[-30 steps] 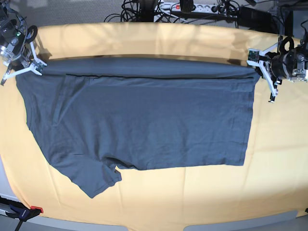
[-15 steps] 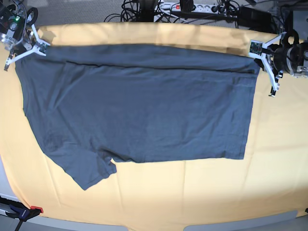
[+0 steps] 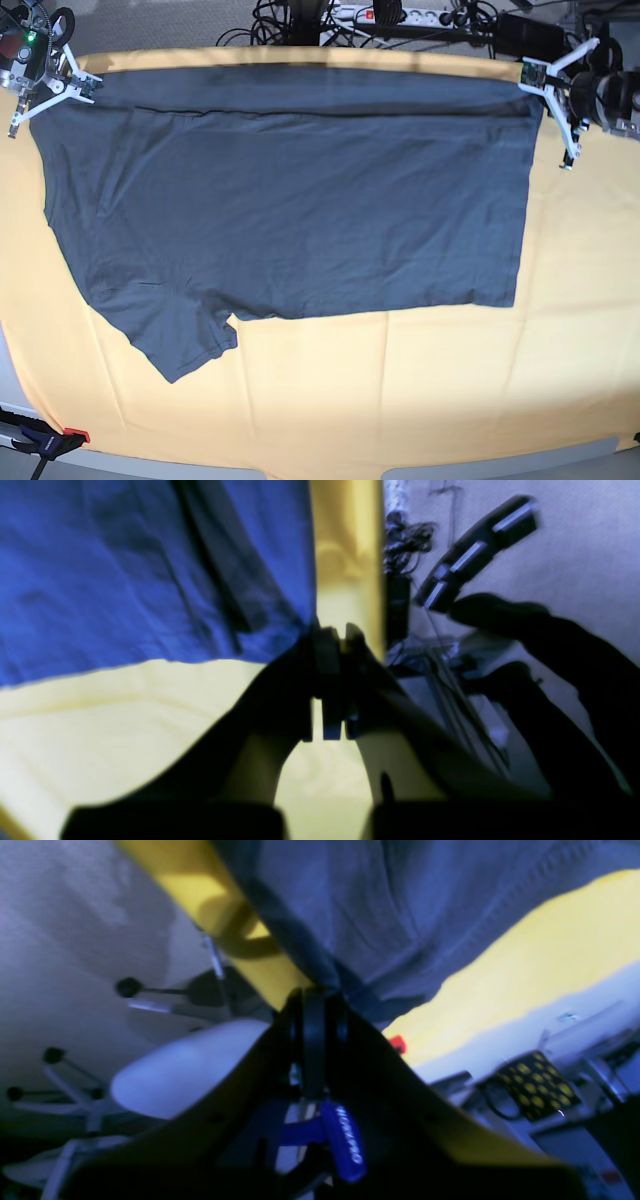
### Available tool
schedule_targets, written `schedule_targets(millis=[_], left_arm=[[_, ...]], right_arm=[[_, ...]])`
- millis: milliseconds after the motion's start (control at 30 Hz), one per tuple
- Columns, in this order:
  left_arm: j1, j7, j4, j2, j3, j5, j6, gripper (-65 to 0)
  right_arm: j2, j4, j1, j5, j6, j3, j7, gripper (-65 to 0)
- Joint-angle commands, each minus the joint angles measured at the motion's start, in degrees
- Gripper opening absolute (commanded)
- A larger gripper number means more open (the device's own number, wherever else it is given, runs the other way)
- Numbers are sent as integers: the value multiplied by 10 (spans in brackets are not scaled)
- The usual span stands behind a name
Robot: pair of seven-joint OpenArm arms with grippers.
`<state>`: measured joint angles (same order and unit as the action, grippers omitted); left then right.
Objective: Fold the T-shirt properly
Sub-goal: 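Pull the folded shirt toward the robot with both grippers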
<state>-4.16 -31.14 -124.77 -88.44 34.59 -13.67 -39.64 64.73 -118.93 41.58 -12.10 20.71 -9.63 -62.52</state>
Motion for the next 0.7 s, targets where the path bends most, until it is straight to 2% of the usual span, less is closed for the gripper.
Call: schedule_targets(millis=[0, 233, 500, 667], left_arm=[[-3, -6, -5, -6, -5, 1, -4, -650], [-10, -8, -5, -6, -5, 0, -4, -650], [-11, -9, -9, -6, -5, -34, -4, -650], [-11, -11, -9, -6, -5, -33, -4, -650]], right_arm=[[12, -10, -1, -4, 2, 7, -13, -650], [12, -18, -1, -53, 34, 7, -23, -650], [12, -18, -1, -123, 88, 7, -49, -650], [19, -18, -1, -130, 92, 7, -52, -650]])
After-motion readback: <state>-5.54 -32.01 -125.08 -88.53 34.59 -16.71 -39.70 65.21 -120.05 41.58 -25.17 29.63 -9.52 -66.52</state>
